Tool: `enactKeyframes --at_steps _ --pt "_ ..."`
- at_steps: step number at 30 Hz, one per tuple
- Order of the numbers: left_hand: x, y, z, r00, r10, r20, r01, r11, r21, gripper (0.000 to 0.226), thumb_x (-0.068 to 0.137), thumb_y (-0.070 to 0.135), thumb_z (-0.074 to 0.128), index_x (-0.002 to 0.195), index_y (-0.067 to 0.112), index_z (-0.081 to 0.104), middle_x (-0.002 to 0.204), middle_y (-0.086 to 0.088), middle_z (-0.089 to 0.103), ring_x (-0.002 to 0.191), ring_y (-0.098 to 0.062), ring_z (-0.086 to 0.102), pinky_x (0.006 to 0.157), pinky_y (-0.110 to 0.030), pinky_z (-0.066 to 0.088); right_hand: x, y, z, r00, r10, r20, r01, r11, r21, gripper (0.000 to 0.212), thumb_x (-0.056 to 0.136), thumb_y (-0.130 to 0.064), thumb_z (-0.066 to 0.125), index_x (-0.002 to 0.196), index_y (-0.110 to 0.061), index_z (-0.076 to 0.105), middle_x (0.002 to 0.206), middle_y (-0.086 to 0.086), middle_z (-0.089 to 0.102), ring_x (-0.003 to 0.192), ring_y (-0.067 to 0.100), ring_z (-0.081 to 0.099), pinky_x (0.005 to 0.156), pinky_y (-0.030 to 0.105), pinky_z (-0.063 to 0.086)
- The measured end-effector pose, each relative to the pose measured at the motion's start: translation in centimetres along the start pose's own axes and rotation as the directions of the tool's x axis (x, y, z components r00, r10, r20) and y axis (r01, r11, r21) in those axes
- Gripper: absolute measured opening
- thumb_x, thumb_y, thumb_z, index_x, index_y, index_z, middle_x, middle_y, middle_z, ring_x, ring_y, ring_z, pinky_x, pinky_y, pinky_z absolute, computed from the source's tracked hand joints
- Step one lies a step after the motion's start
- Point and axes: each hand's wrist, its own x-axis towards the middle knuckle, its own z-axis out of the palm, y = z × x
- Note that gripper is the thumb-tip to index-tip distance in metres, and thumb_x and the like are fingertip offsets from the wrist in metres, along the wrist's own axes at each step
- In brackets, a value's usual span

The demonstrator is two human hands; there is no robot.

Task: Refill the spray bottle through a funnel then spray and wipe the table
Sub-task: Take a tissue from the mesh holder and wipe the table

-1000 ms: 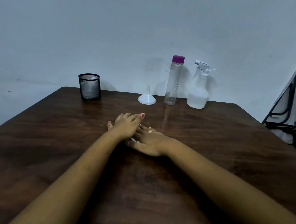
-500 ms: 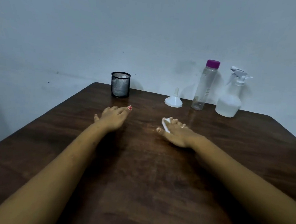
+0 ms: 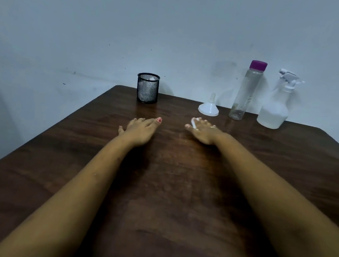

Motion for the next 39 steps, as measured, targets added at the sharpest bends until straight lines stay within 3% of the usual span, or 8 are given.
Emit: enactKeyframes --at_steps 6,19,24,28,30,33,36,39 --pt "-0.4 0.9 0.4 0.998 0.041 0.042 -0.042 0.999 0.027 0.06 0.093 0.062 0.013 0.145 0.036 0.029 0.159 0.002 0.018 0.148 -0.024 0.005 0.112 -0.06 -0.003 -5.1 3.7 1.3 0.999 0.043 0.018 -0.043 0.999 0.016 0.074 0.094 -0.062 0.012 0.152 -0.019 -0.003 0.161 0.004 -0.008 0.148 0.02 -0.005 0.119 0.044 0.001" --pt "-3.4 6.8 3.0 0.986 0.144 0.081 -0.139 0.988 -0.062 0.055 0.096 0.058 0.018 0.141 0.034 0.038 0.155 -0.001 0.028 0.145 -0.026 0.016 0.116 -0.057 -0.002 -18.7 -2.8 3.9 0.858 -0.509 0.067 0.51 0.86 0.003 0.058 0.102 -0.04 0.025 0.153 -0.024 0.002 0.16 -0.006 -0.003 0.146 0.006 -0.006 0.115 0.025 -0.006" --pt "-4.3 6.9 3.7 0.979 0.179 0.097 -0.161 0.972 -0.168 0.058 0.091 0.064 0.027 0.133 0.031 0.05 0.149 0.0 0.04 0.14 -0.026 0.031 0.117 -0.051 0.016 -20.2 2.0 3.3 0.87 -0.476 -0.13 0.49 0.866 0.103 0.042 0.1 -0.025 0.042 0.142 -0.026 0.042 0.143 -0.019 0.04 0.132 0.004 0.033 0.113 0.018 0.019" --pt "-6.2 9.6 4.8 0.956 0.246 0.156 -0.205 0.948 -0.242 0.047 0.093 0.054 0.037 0.127 0.027 0.054 0.143 -0.002 0.047 0.132 -0.024 0.041 0.114 -0.044 0.024 -21.3 6.8 2.0 0.909 -0.184 -0.373 0.271 0.943 0.195 0.025 0.091 -0.02 0.061 0.114 -0.025 0.07 0.105 -0.019 0.068 0.1 0.007 0.061 0.081 0.009 0.044" --pt "-7.7 11.7 5.6 0.939 0.294 0.18 -0.232 0.925 -0.301 0.035 0.095 0.042 0.045 0.123 0.024 0.058 0.136 -0.002 0.052 0.124 -0.021 0.047 0.103 -0.031 0.034 -22.5 8.8 1.5 0.901 0.025 -0.433 0.217 0.839 0.498 0.021 0.089 -0.019 0.063 0.108 -0.019 0.072 0.099 -0.002 0.074 0.088 0.01 0.067 0.065 0.012 0.051" --pt "-10.1 15.1 7.3 0.898 0.406 0.172 -0.316 0.864 -0.391 0.029 0.093 0.029 0.054 0.12 0.022 0.059 0.127 -0.001 0.058 0.115 -0.015 0.052 0.094 -0.024 0.037 -25.1 10.7 0.5 0.874 0.285 -0.393 0.262 0.405 0.876 0.02 0.093 -0.007 0.055 0.109 -0.01 0.068 0.096 0.007 0.071 0.082 0.014 0.067 0.061 0.021 0.055" --pt "-13.2 19.3 9.2 0.844 0.517 0.142 -0.386 0.77 -0.508 0.031 0.09 0.026 0.06 0.121 0.02 0.059 0.115 0.002 0.06 0.105 -0.011 0.055 0.089 -0.023 0.041 -28.0 11.9 -0.1 0.892 0.326 -0.313 0.29 0.117 0.95 0.024 0.094 0.001 0.049 0.105 -0.013 0.065 0.095 0.007 0.071 0.078 0.013 0.069 0.071 0.03 0.058" --pt "-16.4 23.2 11.6 0.815 0.573 0.09 -0.412 0.681 -0.605 0.032 0.085 0.024 0.064 0.116 0.017 0.061 0.109 -0.004 0.066 0.103 -0.021 0.062 0.091 -0.034 0.051 -31.2 12.7 -0.3 0.874 0.353 -0.334 0.349 0.024 0.937 0.027 0.088 0.009 0.051 0.103 -0.011 0.062 0.088 0.005 0.072 0.075 0.014 0.071 0.07 0.031 0.058"
